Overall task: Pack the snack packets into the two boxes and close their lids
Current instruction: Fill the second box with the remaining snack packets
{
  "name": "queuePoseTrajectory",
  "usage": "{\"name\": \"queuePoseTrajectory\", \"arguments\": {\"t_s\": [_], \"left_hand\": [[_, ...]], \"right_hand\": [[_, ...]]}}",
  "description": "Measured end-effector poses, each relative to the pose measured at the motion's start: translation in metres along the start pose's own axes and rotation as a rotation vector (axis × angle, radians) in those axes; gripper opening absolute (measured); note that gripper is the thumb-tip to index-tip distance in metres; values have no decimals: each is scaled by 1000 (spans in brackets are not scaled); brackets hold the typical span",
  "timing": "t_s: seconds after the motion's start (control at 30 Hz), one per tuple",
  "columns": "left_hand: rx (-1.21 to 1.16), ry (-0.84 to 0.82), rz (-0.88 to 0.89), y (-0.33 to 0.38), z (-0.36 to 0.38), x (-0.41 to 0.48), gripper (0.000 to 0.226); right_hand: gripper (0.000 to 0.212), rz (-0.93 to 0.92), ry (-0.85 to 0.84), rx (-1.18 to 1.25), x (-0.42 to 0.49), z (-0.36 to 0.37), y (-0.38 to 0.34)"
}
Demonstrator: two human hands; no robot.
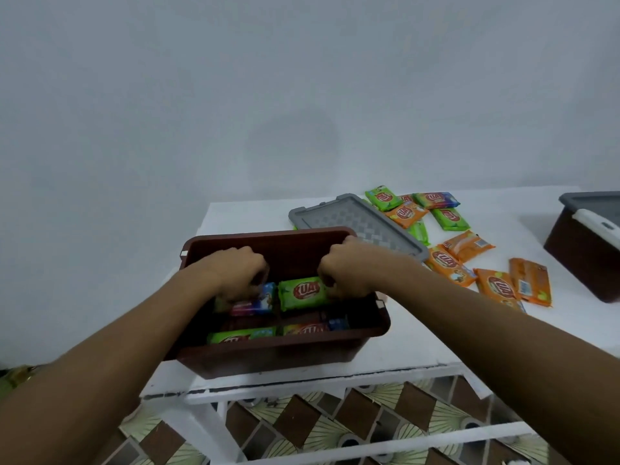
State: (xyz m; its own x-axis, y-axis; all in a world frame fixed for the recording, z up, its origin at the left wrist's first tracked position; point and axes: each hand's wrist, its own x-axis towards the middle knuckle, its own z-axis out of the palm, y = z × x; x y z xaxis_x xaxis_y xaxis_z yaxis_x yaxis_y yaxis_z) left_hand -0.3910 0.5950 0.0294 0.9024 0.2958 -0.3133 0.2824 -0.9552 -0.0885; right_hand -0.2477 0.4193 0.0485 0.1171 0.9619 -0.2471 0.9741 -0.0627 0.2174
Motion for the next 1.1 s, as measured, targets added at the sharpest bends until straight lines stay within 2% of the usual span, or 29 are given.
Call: {"name": "queuePoseTrajectory", "arguments": {"t_s": [0.13,0.2,0.27,0.33,0.43,0.5,0.57,0.7,0.8,0.97,1.03,1.1], "left_hand": [[-189,336,152,33,-27,12,10],[-226,444,204,54,-40,20,8],[-242,524,247,77,-51,31,9],[-259,576,287,106,-64,43,8],[-233,507,311,157,-82,65,10],[-176,381,324,190,-88,83,15],[-136,279,356,222,-90,100,18],[-123,270,385,286,-92,132,24],[-105,198,329,318,-79,161,34],[17,68,124,345,-26,187,57],[55,90,90,358,-18,181,61],[66,140,110,365,-15,179,56]], "right_hand": [[15,6,349,316,-47,16,38],[18,66,472,390,-70,36,59],[20,182,471,390,-95,61,81],[24,357,359,350,-123,92,105],[55,675,60,298,-168,144,134],[67,764,7,386,-192,174,143],[64,747,63,429,-206,193,152],[68,697,95,389,-221,205,179],[55,756,128,463,-231,216,202],[41,742,322,503,-234,232,219],[38,721,388,536,-234,239,221],[36,692,466,589,-238,251,222]]}}
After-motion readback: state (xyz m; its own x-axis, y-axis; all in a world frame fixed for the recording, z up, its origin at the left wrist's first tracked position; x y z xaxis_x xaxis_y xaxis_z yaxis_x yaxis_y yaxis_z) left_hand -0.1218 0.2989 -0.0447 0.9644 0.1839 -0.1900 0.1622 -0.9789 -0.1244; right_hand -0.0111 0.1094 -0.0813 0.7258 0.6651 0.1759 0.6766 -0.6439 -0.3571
